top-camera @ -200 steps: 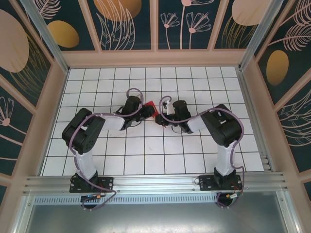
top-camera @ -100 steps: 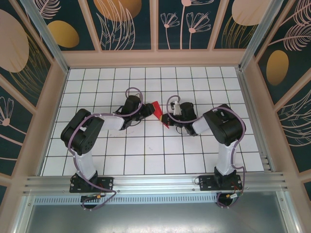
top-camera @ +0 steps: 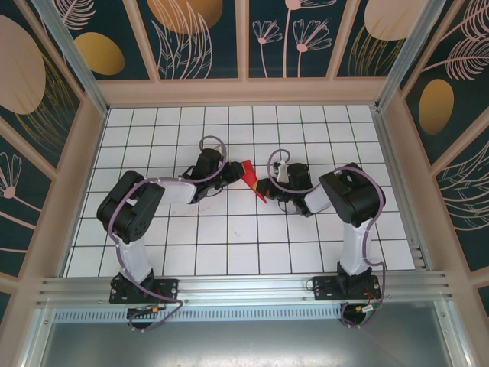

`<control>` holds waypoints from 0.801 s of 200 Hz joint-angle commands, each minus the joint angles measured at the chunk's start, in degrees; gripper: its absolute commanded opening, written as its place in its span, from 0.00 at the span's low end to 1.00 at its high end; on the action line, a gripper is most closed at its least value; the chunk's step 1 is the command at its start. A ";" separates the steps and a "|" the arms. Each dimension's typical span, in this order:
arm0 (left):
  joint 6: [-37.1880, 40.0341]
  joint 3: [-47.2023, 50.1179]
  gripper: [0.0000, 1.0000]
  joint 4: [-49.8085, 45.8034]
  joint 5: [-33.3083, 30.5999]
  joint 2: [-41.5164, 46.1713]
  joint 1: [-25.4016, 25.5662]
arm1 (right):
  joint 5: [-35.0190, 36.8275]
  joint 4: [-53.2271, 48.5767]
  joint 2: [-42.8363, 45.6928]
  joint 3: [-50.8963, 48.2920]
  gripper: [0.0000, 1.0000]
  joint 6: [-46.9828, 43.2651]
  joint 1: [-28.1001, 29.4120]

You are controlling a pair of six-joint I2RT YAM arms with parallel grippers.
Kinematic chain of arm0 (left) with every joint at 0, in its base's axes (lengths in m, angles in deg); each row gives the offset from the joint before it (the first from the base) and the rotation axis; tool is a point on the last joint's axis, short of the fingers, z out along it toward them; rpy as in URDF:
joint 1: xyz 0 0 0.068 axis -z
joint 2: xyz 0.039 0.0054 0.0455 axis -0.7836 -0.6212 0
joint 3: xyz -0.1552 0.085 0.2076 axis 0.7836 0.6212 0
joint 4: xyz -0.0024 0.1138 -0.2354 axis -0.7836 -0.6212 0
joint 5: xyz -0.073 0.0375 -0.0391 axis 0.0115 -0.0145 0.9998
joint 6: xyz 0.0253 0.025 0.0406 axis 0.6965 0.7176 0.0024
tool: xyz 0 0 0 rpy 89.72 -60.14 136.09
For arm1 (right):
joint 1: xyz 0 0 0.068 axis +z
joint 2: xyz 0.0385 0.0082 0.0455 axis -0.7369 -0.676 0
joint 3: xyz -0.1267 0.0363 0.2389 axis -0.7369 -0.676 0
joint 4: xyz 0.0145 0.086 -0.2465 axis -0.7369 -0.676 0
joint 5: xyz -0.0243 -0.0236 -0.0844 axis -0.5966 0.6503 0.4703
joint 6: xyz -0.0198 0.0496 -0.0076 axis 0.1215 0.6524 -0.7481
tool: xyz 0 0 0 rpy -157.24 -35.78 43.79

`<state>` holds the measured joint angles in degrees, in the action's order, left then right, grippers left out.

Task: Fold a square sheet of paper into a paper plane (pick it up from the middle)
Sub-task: Fold the wing for the fifth time at the center of the table.

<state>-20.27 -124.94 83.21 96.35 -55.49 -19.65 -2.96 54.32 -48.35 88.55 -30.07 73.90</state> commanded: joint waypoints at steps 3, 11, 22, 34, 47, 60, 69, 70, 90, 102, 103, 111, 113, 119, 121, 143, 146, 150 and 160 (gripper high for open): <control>1.48 -1.72 0.34 2.31 2.41 -1.79 0.40 | -0.50 1.58 -1.62 -1.26 0.00 3.09 -1.02; 1.42 -1.89 0.33 2.46 2.78 -2.22 0.40 | -0.43 1.58 -1.74 -1.31 0.00 3.60 -1.09; 1.43 -2.07 0.32 2.64 3.11 -2.72 0.39 | -0.33 1.61 -1.96 -1.48 0.00 4.47 -1.36; 1.47 -2.16 0.32 2.94 3.45 -3.08 0.39 | -0.22 1.54 -2.16 -1.58 0.00 5.26 -1.56; 1.59 -2.33 0.31 2.90 3.69 -3.52 0.40 | 0.21 0.79 -2.15 -1.57 0.00 5.64 -1.64; 1.69 -2.59 0.30 2.89 3.78 -3.89 0.36 | 0.59 -0.29 -2.11 -1.40 0.00 5.74 -1.82; 1.77 -2.91 0.29 2.81 3.99 -4.30 0.38 | 0.64 -0.56 -2.10 -1.40 0.00 5.78 -1.91; 1.82 -2.94 0.29 2.81 4.01 -4.33 0.39 | 0.59 -0.59 -2.08 -1.40 0.00 5.77 -1.91; 2.04 -3.44 0.28 2.68 4.38 -5.60 0.39 | 0.64 -1.21 -2.27 -1.31 0.00 5.74 -1.90; 2.26 -5.08 0.27 2.53 4.48 -6.36 0.36 | 0.48 -1.40 -2.38 -1.22 0.00 5.72 -2.00; 2.28 -5.17 0.27 2.45 4.48 -6.46 0.38 | 0.52 -1.45 -2.39 -1.22 0.00 5.74 -2.00; 2.34 -5.50 0.26 2.31 4.48 -6.82 0.39 | 0.62 -1.75 -2.48 -1.06 0.00 5.64 -1.96; 2.34 -5.62 0.26 2.29 4.43 -7.00 0.40 | 0.63 -1.86 -2.50 -1.05 0.00 5.61 -1.99; 2.48 -5.77 0.26 2.17 4.39 -7.28 0.40 | 0.52 -1.97 -2.55 -0.99 0.00 5.65 -1.98; 2.53 -5.87 0.26 2.12 4.35 -7.33 0.40 | 0.54 -2.01 -2.62 -0.96 0.00 5.62 -2.00; 2.75 -6.31 0.25 1.80 4.21 -8.18 0.40 | 0.45 -2.28 -2.76 -0.71 0.00 5.62 -2.00; 2.78 -6.45 0.26 1.76 4.17 -8.36 0.40 | 0.46 -2.36 -2.86 -0.66 0.00 5.64 -2.00; 2.79 -6.54 0.26 1.71 4.21 -8.52 0.40 | 0.46 -2.41 -2.85 -0.60 0.00 5.51 -1.96; 2.90 -6.74 0.25 1.67 4.39 -8.89 0.40 | 0.45 -2.52 -2.86 -0.60 0.00 5.49 -1.95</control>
<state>-18.81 -130.08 84.32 100.13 -62.92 -19.65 -3.44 55.46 -48.75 87.96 -24.68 72.61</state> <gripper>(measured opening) 0.254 0.070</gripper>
